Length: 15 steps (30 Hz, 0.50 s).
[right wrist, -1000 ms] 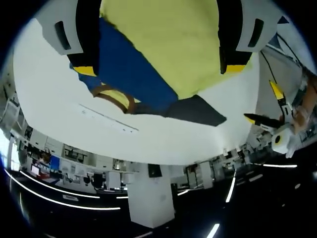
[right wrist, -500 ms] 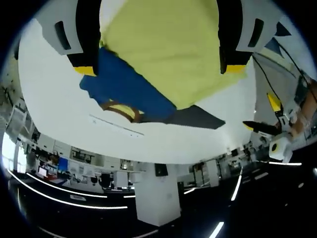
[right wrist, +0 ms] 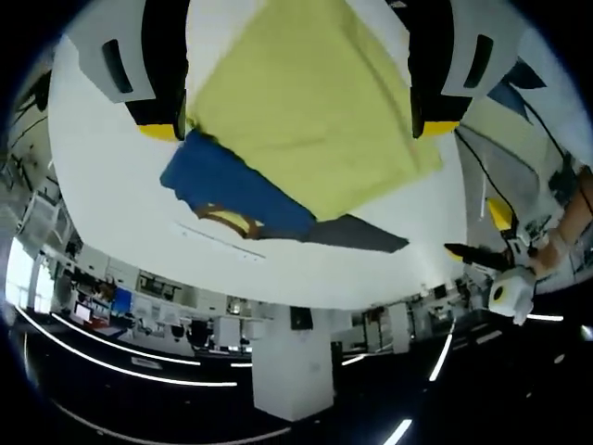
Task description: Fold the garment on the visible template until the final outline fits inside the template.
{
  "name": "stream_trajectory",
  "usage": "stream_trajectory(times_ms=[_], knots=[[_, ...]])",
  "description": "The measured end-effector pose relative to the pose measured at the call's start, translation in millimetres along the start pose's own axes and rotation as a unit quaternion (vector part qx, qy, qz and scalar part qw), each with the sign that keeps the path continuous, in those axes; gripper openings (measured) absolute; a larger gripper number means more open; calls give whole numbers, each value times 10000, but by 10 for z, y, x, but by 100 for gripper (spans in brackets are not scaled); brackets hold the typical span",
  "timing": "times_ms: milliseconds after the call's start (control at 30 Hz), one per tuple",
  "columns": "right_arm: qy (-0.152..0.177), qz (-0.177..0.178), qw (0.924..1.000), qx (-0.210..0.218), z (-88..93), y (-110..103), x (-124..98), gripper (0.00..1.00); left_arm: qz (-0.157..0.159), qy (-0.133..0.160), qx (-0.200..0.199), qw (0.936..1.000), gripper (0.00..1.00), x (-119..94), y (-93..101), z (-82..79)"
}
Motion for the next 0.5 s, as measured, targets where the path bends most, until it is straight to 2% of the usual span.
stream_trajectory(times_ms=[500], knots=[[4, 75, 9999, 137, 244, -196, -442, 100, -44, 168, 36, 9998, 99, -223, 256, 121]])
Point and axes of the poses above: the point that each gripper's makers call its tool centre point, and the gripper's own axes: x roughly forward along the fingers, y roughly to its right, z roughly out of its underside, the point moved 7 cm from there along -x, roughly backward along the fingers
